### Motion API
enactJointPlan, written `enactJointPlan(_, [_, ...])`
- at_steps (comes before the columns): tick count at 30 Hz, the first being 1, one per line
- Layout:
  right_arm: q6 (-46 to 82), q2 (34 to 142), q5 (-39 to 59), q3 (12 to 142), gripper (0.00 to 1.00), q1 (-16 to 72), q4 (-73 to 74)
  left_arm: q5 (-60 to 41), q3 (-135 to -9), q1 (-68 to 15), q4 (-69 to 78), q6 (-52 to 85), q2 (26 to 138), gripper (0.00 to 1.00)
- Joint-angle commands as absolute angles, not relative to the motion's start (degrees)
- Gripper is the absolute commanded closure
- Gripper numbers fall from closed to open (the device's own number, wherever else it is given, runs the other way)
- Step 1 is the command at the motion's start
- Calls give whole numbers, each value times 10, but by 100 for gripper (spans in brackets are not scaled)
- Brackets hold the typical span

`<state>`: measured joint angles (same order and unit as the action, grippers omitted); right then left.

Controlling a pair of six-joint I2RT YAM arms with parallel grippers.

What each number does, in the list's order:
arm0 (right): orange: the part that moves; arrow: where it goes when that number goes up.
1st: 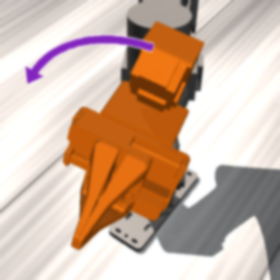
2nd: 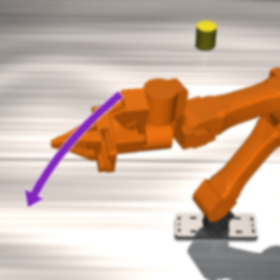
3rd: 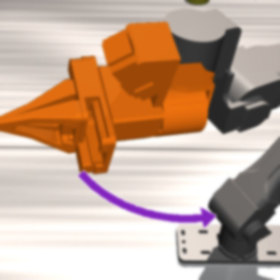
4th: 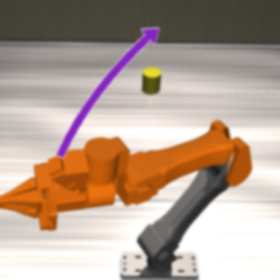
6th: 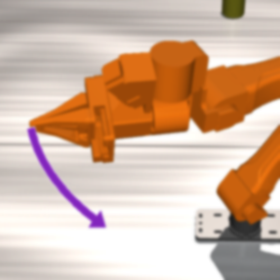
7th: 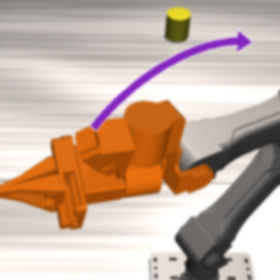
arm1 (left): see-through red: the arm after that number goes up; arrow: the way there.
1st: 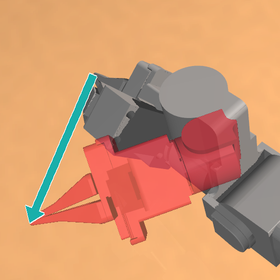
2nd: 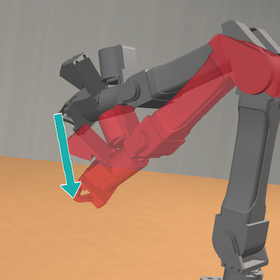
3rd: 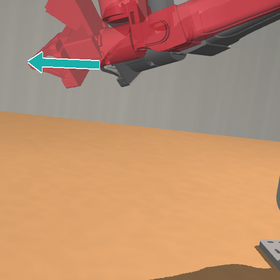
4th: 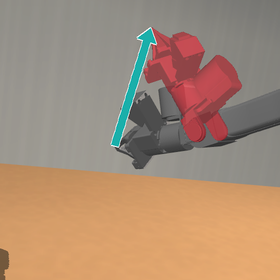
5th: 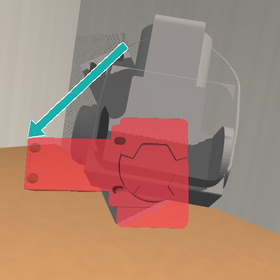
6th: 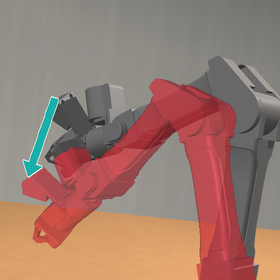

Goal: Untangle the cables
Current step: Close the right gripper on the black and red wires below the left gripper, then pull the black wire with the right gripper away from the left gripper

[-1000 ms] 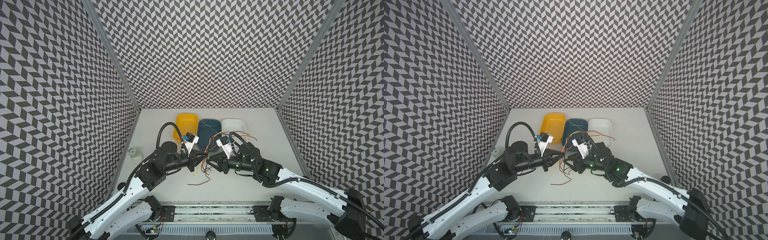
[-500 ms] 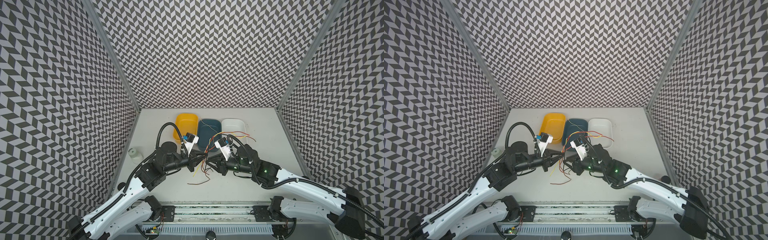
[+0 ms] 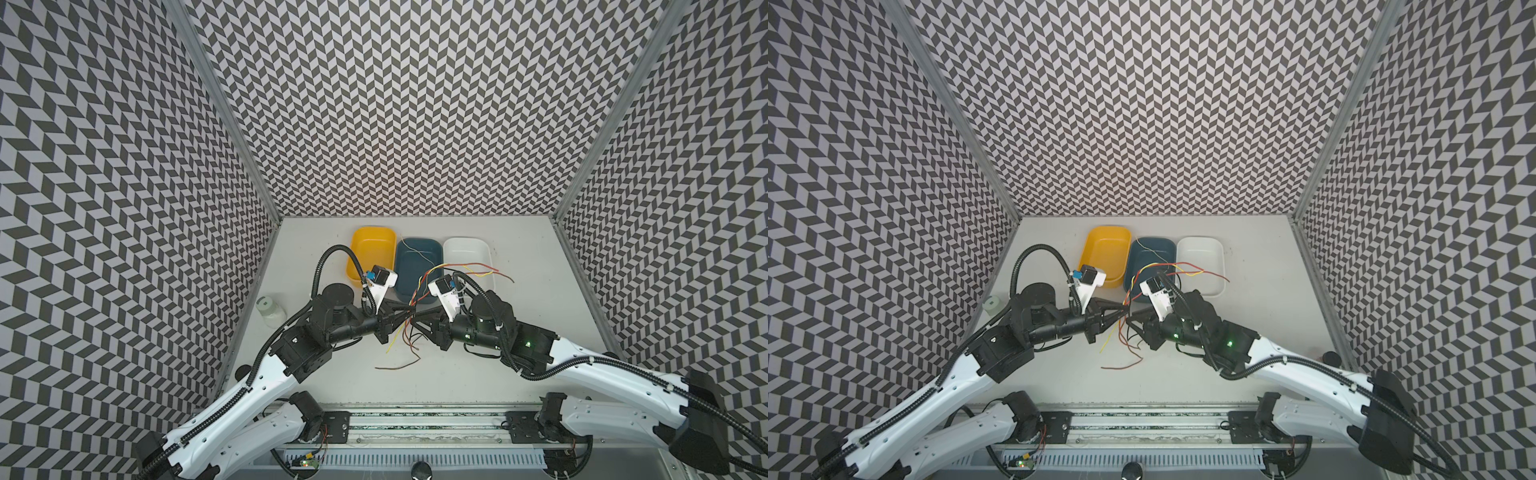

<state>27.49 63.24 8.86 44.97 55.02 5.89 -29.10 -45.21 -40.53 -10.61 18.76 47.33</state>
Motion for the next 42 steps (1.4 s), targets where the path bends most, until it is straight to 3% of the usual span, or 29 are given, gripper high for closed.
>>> enactJointPlan(1, [272, 643, 53, 444, 75, 559, 95, -304, -447, -404, -79, 187, 463, 100])
enactJointPlan(20, [260, 590, -13, 421, 100, 570, 87, -281, -451, -404, -99, 171, 456, 100])
enactJointPlan(42, [273, 459, -22, 439, 100, 570, -13, -59, -500, -436, -233, 99, 533, 100])
